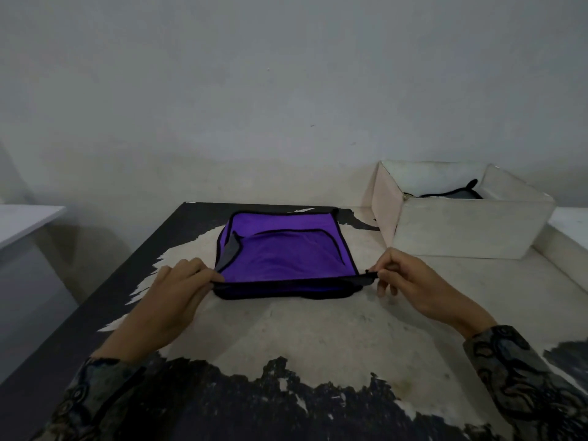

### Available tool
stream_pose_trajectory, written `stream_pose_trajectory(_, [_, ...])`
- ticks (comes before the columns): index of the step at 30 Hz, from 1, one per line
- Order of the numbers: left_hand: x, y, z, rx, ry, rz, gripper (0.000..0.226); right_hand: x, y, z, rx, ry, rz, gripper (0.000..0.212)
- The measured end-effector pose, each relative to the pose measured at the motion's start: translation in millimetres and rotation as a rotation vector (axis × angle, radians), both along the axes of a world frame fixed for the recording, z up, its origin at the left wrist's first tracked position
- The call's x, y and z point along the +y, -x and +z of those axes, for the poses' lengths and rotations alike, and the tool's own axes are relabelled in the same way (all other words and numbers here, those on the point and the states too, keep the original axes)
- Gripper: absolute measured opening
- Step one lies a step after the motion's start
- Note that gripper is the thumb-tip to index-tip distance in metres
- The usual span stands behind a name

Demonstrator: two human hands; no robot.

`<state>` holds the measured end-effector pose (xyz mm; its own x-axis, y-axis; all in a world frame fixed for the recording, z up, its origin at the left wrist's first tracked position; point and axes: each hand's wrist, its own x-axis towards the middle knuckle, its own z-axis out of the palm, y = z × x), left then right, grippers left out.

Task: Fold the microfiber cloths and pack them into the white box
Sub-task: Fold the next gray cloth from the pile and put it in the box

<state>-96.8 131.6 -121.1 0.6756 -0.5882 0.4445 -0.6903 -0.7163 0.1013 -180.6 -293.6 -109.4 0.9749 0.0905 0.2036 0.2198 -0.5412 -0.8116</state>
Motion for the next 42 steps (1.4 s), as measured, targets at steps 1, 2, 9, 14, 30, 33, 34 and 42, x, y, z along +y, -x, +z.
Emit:
stream_pose_trajectory(1, [-1.0, 2.6, 0.5, 0.018, 0.015, 0.011, 0.037, 3.5, 0.4, -2.2, -0.020, -0.047, -0.015, 0.011])
stream_pose_trajectory(2, [-1.7, 4.3, 0.2, 0.046, 0.012, 0.015, 0.037, 7.5, 0.3, -5.4, -0.026, -0.093, -0.025, 0.011])
stream_pose_trajectory(9, [1.3, 7.5, -9.5, 0.304, -0.107, -0.030, 0.022, 20.6, 0.1, -22.3, 0.060, -0.040, 0.005, 0.012])
stream_pose_trajectory(14, [5.6, 21.5, -2.4, 0.361, 0.038, -0.061, 0.013, 15.8, 9.8, -16.6, 0.016, 0.044, 0.032, 0.017])
stream_pose_trajectory(30, [-4.5, 5.4, 16.9, 0.438, 0.148, -0.091, 0.022, 22.9, -3.7, -8.9, -0.034, -0.045, -0.008, 0.014])
stream_pose_trajectory(33, [-16.4, -16.0, 43.1, 0.347, 0.316, -0.076, 0.015, 27.6, -15.6, 3.4, -0.140, -0.109, -0.114, 0.016])
stream_pose_trajectory(34, [-20.5, -20.9, 51.8, 0.303, 0.376, -0.080, 0.016, 29.2, -18.2, 8.0, -0.182, -0.135, -0.137, 0.017])
stream_pose_trajectory(42, [-27.9, 16.6, 84.7, 0.040, 0.605, -0.086, 0.019, 24.7, -3.1, 43.3, -0.392, -0.455, -0.083, 0.017])
